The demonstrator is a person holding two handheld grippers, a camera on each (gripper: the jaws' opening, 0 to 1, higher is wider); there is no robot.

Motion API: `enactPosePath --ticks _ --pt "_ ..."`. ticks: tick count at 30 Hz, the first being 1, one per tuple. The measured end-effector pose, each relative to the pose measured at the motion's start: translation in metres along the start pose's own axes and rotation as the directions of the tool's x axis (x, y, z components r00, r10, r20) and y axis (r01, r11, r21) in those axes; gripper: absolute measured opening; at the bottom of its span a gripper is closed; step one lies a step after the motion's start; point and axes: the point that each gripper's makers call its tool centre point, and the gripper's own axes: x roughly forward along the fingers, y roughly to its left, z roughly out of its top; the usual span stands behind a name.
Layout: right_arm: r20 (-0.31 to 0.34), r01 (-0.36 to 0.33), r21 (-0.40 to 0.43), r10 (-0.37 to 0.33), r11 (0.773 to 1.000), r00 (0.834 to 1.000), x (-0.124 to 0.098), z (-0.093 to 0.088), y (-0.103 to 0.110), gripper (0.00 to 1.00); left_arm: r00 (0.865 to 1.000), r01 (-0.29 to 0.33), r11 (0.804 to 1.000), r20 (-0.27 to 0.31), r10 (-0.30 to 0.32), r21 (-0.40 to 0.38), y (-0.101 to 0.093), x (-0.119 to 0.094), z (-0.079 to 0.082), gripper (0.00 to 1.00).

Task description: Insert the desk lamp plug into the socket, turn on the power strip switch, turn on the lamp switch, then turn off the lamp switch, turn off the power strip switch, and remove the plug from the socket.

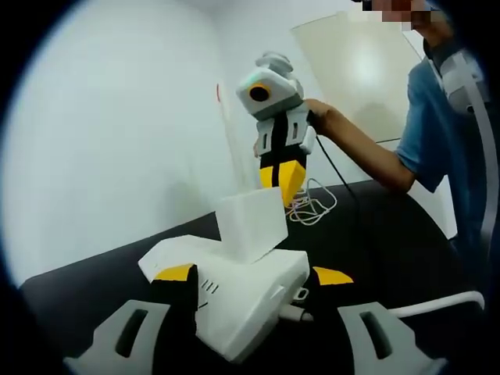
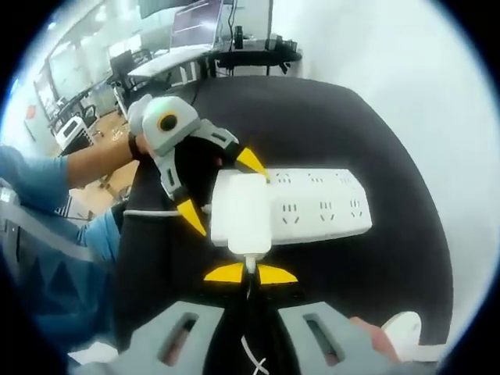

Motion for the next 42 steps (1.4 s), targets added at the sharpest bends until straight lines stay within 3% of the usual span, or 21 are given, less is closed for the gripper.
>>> enactPosePath --ticks 7,13,18,26,31,35,42 --pt "-0.062 -0.005 -0.017 0.004 1.0 0.998 0.006 -0.013 0.002 0.06 1.0 0.007 1.0 -0.004 -0.007 0.019 0.0 0.0 -0.002 0.55" --pt "-0.052 -0.034 0.033 0.035 0.999 0.998 0.007 -0.016 0.002 0.06 1.0 0.008 1.0 -0.005 -0.008 0.026 0.001 0.0 -0.003 0.54" --pt "-0.116 -0.048 0.036 0.052 0.998 0.992 0.016 -0.029 0.001 0.05 1.0 0.007 1.0 -0.004 -0.006 0.03 0.002 0.0 -0.004 0.54" --pt "-0.103 -0.073 0.038 0.076 0.997 0.992 0.015 -0.031 0.004 0.05 1.0 0.005 1.0 -0.003 -0.005 0.031 0.005 -0.001 -0.005 0.54" --pt "-0.114 -0.053 0.019 0.055 0.998 0.992 0.014 -0.029 0.004 0.06 1.0 0.002 0.999 -0.005 -0.002 0.033 -0.005 0.003 0.0 0.54" --pt "-0.019 -0.082 0.063 0.084 0.995 0.996 0.005 -0.014 0.004 0.06 1.0 0.004 0.999 -0.009 -0.004 0.035 -0.009 0.005 0.001 0.54" --pt "-0.003 -0.047 0.022 0.047 0.999 0.999 -0.001 -0.005 0.004 0.05 1.0 0.003 0.999 -0.021 -0.002 0.039 -0.008 0.005 0.0 0.54"
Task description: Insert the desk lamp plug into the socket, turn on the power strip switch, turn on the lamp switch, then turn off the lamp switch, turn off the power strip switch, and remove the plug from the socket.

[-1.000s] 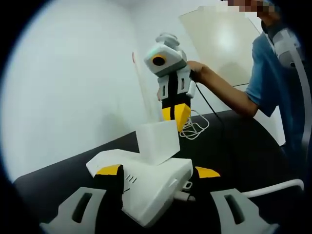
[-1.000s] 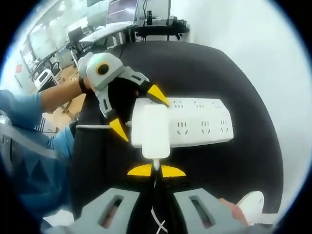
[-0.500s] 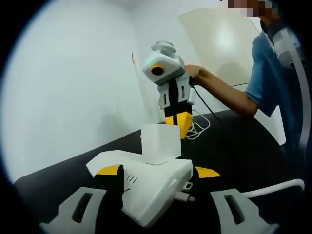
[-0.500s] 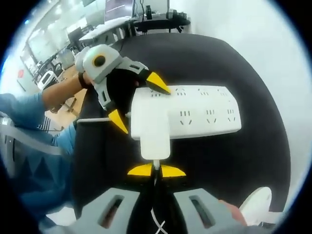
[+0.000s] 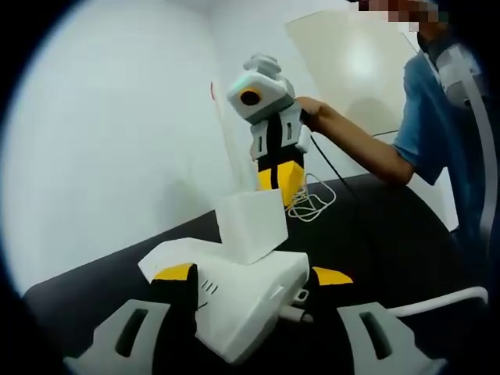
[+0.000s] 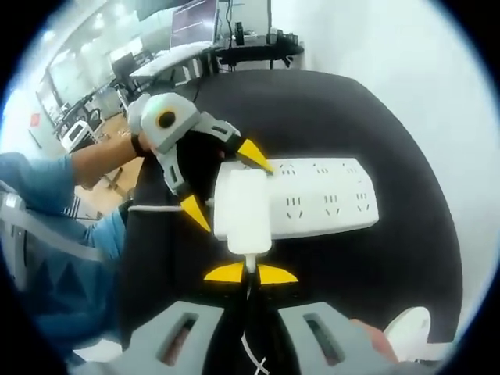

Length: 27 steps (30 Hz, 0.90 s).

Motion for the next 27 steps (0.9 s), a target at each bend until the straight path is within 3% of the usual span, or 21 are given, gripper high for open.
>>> enactPosePath --ticks 4,8,13,16,21,27 --pt "0.006 0.012 -0.015 -0.012 1.0 1.0 0.0 0.003 -0.001 0.05 1.0 0.0 1.0 -0.003 0.0 -0.001 0.006 -0.003 -0.004 0.54" --pt "-0.018 -0.001 -0.002 0.001 1.0 1.0 0.004 -0.007 -0.003 0.06 1.0 0.004 1.0 0.004 -0.004 0.004 0.017 -0.007 -0.01 0.54" --pt "-0.038 -0.009 0.012 0.009 1.0 0.999 0.007 -0.013 -0.003 0.05 1.0 0.001 1.0 0.008 -0.001 0.011 0.007 -0.003 -0.005 0.53" --pt "-0.094 -0.001 0.017 0.003 1.0 0.996 0.013 -0.023 -0.003 0.05 1.0 0.001 1.0 0.009 -0.002 0.012 0.003 -0.001 -0.003 0.53" --pt "-0.125 -0.002 0.016 0.004 1.0 0.992 0.017 -0.029 -0.003 0.04 1.0 0.002 1.0 0.013 -0.002 0.016 0.0 0.001 0.0 0.53" --pt "-0.111 -0.016 0.032 0.02 0.999 0.994 0.013 -0.027 -0.003 0.05 1.0 0.001 1.0 0.012 -0.001 0.015 0.005 -0.001 -0.002 0.53"
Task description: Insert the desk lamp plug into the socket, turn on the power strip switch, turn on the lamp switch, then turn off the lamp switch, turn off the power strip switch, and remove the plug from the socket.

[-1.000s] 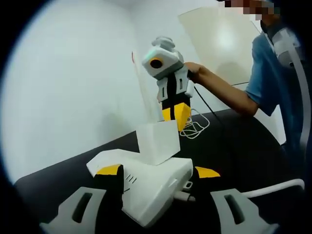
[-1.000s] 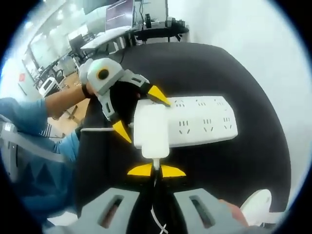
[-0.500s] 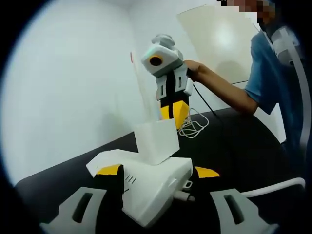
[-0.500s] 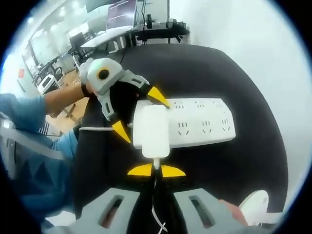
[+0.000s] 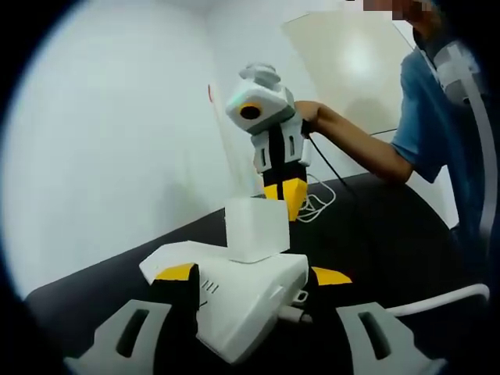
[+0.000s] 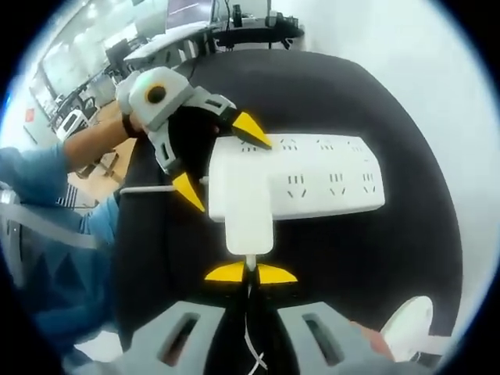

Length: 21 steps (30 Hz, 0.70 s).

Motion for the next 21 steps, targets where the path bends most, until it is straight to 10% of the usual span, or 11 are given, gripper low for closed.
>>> enactPosePath --ticks 12,21 --pt "0.134 0.024 -0.022 -0.021 0.999 0.991 -0.021 0.028 0.008 0.04 1.0 -0.005 1.0 -0.01 0.005 -0.013 0.006 -0.003 -0.003 0.53" --pt "0.101 0.015 -0.051 -0.01 0.999 0.995 -0.014 0.016 0.006 0.05 1.0 0.001 1.0 -0.004 -0.001 -0.001 0.0 0.0 -0.001 0.53"
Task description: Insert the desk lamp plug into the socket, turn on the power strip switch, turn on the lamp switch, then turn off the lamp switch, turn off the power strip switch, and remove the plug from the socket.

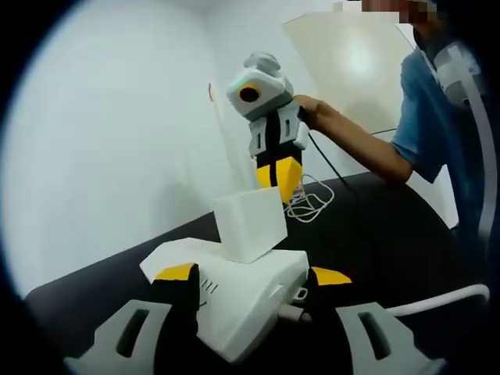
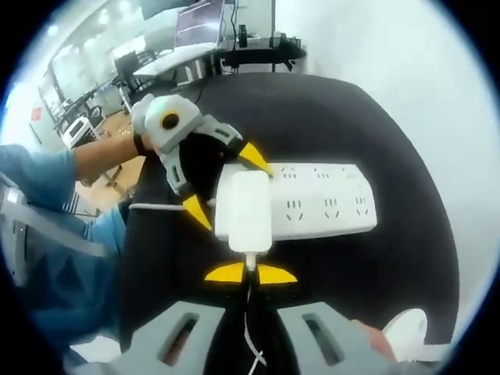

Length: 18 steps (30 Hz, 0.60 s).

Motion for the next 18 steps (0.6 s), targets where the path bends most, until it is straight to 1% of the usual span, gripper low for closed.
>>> enactPosePath --ticks 5,8,10,16,17,18 --pt "-0.03 -0.008 -0.002 0.008 1.0 1.0 0.005 -0.008 0.0 0.04 1.0 -0.003 1.0 0.006 0.003 0.006 0.001 -0.001 0.0 0.52" --pt "-0.086 -0.019 0.007 0.019 1.0 0.996 0.011 -0.018 -0.002 0.04 1.0 -0.003 1.0 0.007 0.003 0.005 0.003 -0.002 -0.001 0.52" --pt "-0.084 -0.026 0.016 0.028 1.0 0.996 0.012 -0.019 -0.002 0.04 1.0 -0.003 1.0 0.008 0.003 0.008 0.0 0.0 0.001 0.52" --pt "-0.103 -0.026 0.001 0.026 1.0 0.994 0.014 -0.021 -0.002 0.04 1.0 -0.003 1.0 0.011 0.003 0.01 0.003 -0.001 0.0 0.52" --pt "-0.102 -0.026 0.003 0.026 1.0 0.994 0.013 -0.02 -0.003 0.04 1.0 -0.004 1.0 0.01 0.004 0.009 0.004 -0.002 0.0 0.52" --pt "-0.095 -0.03 0.029 0.033 0.999 0.995 0.013 -0.019 -0.003 0.05 1.0 -0.004 1.0 0.009 0.004 0.007 0.005 -0.003 -0.001 0.52"
